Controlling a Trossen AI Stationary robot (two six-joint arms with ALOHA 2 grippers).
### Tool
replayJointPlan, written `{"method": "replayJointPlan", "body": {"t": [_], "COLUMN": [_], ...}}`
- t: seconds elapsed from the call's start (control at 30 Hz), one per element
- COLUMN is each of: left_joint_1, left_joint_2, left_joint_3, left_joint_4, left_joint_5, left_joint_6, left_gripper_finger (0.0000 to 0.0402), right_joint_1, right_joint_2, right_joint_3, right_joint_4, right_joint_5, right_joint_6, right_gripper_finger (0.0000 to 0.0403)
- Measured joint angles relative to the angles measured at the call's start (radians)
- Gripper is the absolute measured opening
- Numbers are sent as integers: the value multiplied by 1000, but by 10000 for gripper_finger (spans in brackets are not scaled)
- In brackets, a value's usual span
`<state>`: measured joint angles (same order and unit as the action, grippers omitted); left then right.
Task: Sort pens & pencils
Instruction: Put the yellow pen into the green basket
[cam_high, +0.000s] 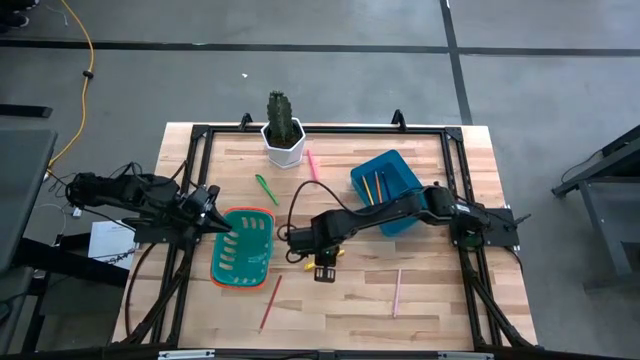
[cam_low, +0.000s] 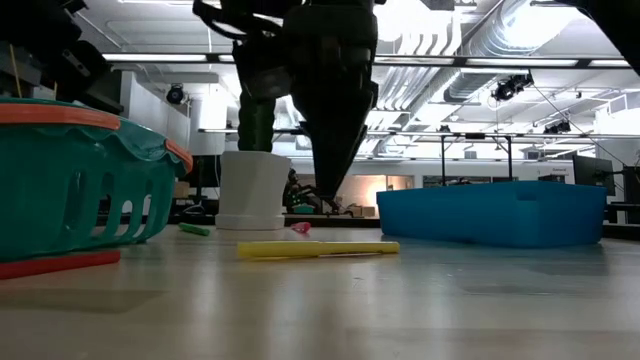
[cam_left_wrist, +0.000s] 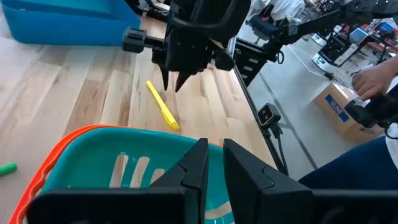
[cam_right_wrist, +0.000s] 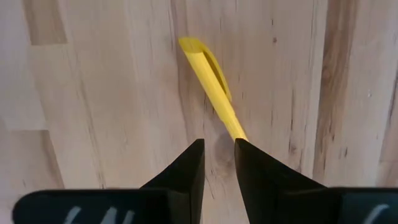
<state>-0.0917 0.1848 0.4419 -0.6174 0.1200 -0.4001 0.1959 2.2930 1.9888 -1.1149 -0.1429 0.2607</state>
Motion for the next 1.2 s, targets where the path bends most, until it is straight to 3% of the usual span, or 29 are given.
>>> {"method": "replayJointPlan", "body": {"t": [1.2], "left_joint_1": [0], "left_joint_2": [1], "left_joint_3": [0], "left_joint_4": [93], "left_joint_5": [-8], "left_joint_6": [-32], "left_gripper_finger": [37], "right_joint_1": [-4], "right_joint_2": [21], "right_joint_3": [-57], "right_joint_4": [10], "right_joint_5": [18], "right_joint_6": [-16], "right_gripper_finger": [81]}}
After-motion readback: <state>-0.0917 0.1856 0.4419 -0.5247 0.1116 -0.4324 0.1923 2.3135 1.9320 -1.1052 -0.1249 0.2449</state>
